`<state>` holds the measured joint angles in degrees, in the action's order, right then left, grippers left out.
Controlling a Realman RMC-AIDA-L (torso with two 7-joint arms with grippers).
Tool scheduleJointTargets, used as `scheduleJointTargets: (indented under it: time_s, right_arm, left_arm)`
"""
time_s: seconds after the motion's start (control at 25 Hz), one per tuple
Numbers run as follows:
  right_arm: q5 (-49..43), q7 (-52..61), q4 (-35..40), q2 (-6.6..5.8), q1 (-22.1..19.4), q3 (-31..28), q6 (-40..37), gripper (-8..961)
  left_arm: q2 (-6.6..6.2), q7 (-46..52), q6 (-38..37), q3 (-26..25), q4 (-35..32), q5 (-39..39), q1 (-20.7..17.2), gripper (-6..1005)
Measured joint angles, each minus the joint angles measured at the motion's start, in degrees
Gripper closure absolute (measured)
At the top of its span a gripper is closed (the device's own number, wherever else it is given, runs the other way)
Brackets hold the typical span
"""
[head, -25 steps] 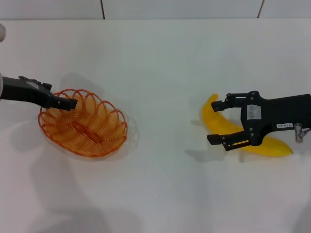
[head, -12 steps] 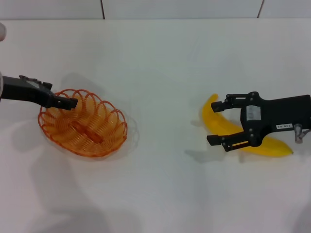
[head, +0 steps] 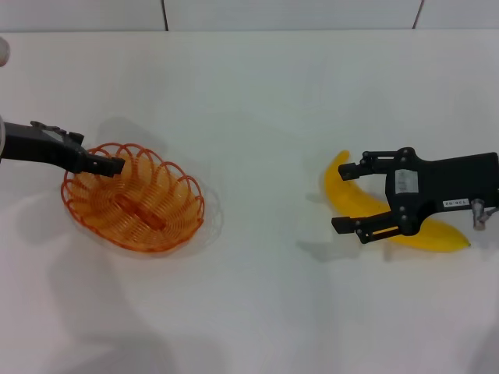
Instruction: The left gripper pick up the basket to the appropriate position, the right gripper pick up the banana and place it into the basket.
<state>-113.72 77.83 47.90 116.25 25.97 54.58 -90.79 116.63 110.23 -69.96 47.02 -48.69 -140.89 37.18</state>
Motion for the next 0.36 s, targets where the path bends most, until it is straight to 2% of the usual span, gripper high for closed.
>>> scheduleJointTargets:
  time_s: [0.36]
  right_arm:
    - [0.1, 0.0, 0.0, -0.06, 0.2, 0.0, 0.0, 60]
  left_arm:
    - [0.00, 0.1, 0.0, 0.0, 0.0, -0.1, 0.0, -1]
